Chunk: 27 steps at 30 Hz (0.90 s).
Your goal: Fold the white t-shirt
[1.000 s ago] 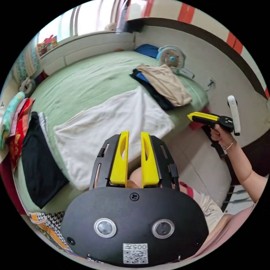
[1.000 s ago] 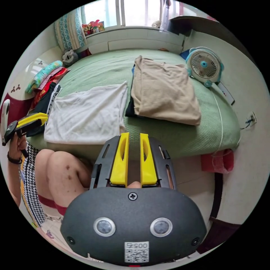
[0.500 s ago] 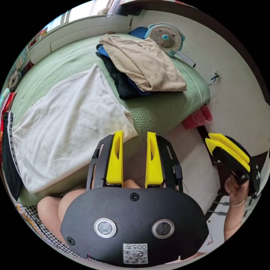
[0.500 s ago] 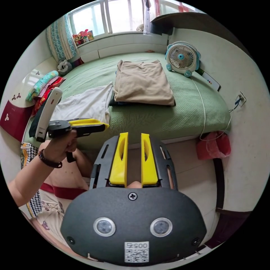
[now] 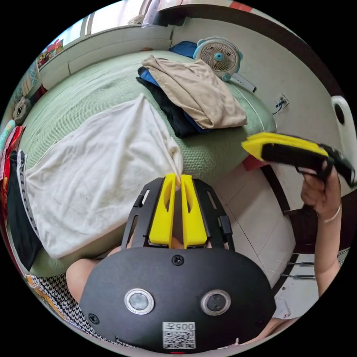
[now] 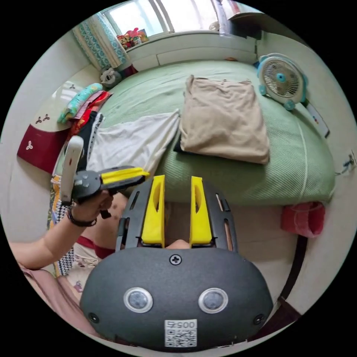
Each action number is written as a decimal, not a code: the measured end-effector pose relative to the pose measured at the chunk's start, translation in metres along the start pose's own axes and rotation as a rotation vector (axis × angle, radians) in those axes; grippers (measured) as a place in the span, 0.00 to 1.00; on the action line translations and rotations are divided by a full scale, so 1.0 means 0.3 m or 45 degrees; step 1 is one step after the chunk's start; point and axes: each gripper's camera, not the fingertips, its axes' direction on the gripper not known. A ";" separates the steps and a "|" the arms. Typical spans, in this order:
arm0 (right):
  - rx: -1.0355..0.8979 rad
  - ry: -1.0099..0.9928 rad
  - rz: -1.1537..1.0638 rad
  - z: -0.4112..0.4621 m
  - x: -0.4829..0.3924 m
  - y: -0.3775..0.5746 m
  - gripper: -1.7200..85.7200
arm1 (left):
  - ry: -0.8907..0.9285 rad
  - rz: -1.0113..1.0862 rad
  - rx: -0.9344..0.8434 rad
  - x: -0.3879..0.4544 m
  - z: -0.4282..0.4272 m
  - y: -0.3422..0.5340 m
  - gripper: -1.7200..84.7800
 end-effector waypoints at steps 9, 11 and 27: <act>-0.265 -0.188 0.248 0.399 0.090 -0.556 0.16 | 0.053 -0.026 0.020 -0.100 -0.099 0.073 0.07; -0.338 -0.214 0.339 0.513 0.128 -0.634 0.15 | 0.076 -0.039 0.024 -0.128 -0.121 0.098 0.07; -0.219 -0.053 0.358 0.658 -0.057 -0.842 0.01 | 0.213 -0.079 0.111 -0.397 -0.376 0.307 0.07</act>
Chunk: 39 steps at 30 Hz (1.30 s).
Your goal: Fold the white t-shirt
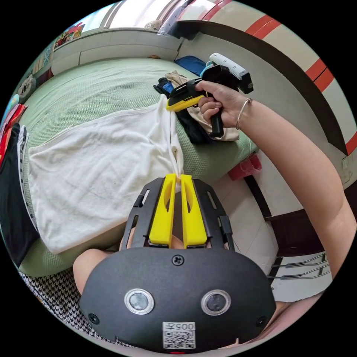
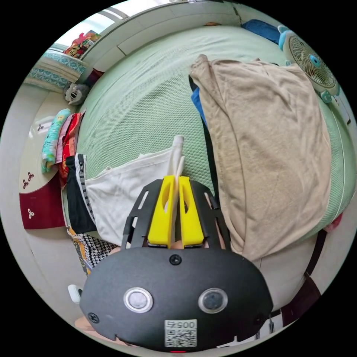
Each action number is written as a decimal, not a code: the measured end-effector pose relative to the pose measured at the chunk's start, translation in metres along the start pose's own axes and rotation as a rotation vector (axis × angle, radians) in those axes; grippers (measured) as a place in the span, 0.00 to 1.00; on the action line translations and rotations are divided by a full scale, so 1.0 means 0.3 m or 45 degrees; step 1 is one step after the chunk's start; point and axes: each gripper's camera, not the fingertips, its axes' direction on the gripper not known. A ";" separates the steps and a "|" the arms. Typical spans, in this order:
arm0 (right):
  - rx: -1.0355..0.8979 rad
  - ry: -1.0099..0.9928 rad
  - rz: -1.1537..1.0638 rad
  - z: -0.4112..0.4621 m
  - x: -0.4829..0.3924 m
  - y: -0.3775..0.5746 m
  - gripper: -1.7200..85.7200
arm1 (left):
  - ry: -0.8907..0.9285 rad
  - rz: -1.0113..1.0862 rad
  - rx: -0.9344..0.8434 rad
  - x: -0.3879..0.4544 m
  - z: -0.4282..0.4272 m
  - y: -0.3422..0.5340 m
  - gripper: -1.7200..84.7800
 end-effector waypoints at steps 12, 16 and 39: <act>0.106 0.024 -0.319 -0.067 -0.683 0.070 0.00 | -0.090 -0.127 0.175 -0.294 -0.450 0.254 0.07; 0.082 0.009 -0.460 0.016 -1.024 0.092 0.00 | -0.134 -0.284 0.219 -0.467 -0.591 0.375 0.06; -0.102 0.122 -0.936 0.303 -1.223 0.535 0.06 | -0.237 -0.552 0.038 -1.062 -0.735 0.709 0.07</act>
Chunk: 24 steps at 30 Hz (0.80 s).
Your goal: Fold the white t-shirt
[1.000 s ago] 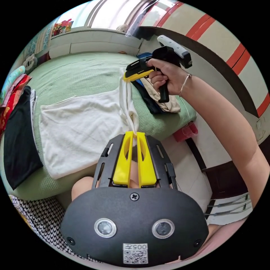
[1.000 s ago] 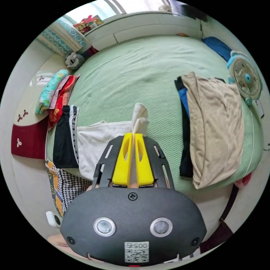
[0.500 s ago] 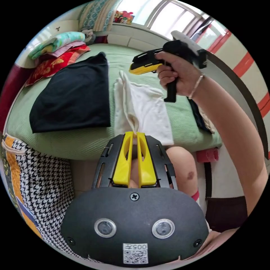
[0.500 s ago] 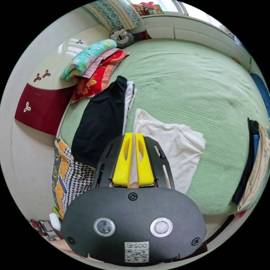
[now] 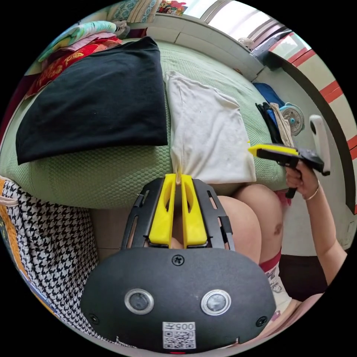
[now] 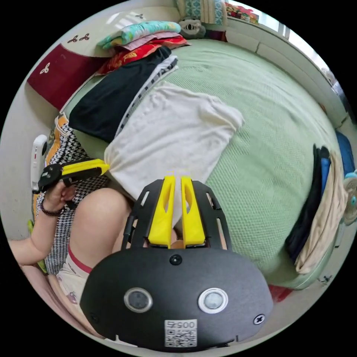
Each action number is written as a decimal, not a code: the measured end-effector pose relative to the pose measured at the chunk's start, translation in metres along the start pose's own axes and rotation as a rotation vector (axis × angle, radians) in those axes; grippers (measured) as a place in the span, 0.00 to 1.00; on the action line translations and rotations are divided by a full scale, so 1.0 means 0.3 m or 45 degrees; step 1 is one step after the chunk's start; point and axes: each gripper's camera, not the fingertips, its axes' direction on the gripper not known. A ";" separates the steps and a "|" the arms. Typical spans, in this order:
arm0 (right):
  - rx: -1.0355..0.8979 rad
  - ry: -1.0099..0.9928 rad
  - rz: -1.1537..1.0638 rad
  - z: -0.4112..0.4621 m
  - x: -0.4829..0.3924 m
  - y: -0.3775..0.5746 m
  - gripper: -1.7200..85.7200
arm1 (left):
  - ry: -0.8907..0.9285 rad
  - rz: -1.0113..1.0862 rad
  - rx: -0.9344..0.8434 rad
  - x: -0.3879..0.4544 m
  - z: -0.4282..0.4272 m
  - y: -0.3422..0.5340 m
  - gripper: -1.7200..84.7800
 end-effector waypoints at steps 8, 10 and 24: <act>0.015 -0.049 0.179 0.015 0.014 0.058 0.01 | 0.053 -0.037 0.267 -0.044 -0.236 0.126 0.08; 0.010 -0.008 0.147 -0.003 -0.013 0.055 0.01 | -0.002 -0.043 0.257 -0.040 -0.285 0.155 0.09; 0.268 0.065 0.186 -0.280 -0.027 0.116 0.12 | -0.097 -0.017 0.179 0.025 -0.313 0.121 0.16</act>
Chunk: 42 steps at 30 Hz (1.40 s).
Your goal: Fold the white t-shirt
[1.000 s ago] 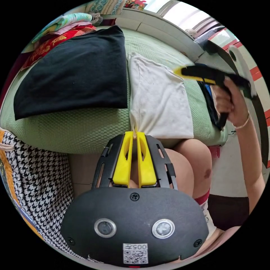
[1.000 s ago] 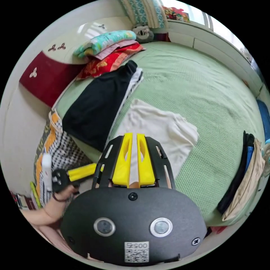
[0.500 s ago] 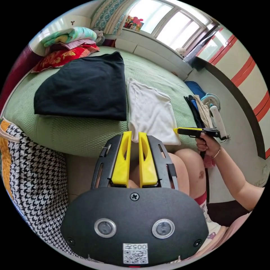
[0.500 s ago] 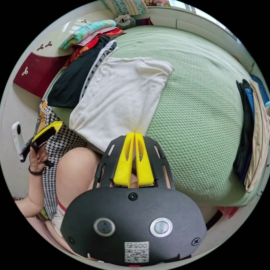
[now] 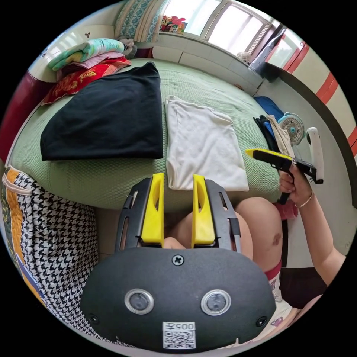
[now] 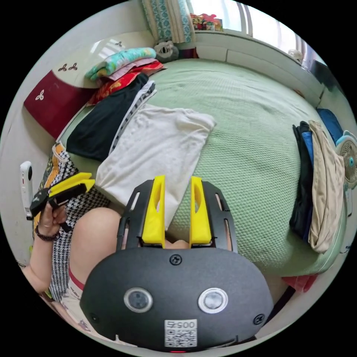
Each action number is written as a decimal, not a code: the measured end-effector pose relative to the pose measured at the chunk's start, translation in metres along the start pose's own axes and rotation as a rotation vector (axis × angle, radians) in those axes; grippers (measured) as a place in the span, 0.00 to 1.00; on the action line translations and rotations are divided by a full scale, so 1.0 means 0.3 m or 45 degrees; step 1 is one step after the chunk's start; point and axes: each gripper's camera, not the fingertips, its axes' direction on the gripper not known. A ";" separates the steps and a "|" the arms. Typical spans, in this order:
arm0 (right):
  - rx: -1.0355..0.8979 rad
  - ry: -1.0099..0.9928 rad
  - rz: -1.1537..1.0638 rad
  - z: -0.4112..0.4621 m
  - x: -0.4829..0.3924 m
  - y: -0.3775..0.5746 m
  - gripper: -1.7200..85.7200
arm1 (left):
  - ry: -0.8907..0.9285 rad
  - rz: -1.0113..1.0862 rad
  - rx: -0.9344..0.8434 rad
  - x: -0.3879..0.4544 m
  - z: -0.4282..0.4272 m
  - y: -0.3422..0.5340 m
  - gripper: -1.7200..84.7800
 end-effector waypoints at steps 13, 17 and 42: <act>0.117 0.005 0.075 -0.006 0.161 -0.291 0.14 | 0.020 0.013 -0.089 0.017 0.039 -0.020 0.17; 0.015 0.001 0.115 0.064 0.172 -0.370 0.14 | -0.056 0.045 -0.084 0.055 0.008 -0.012 0.16; 0.225 0.130 -0.159 -0.736 -0.290 -0.403 0.02 | -0.013 0.115 0.062 0.285 -0.615 0.031 0.07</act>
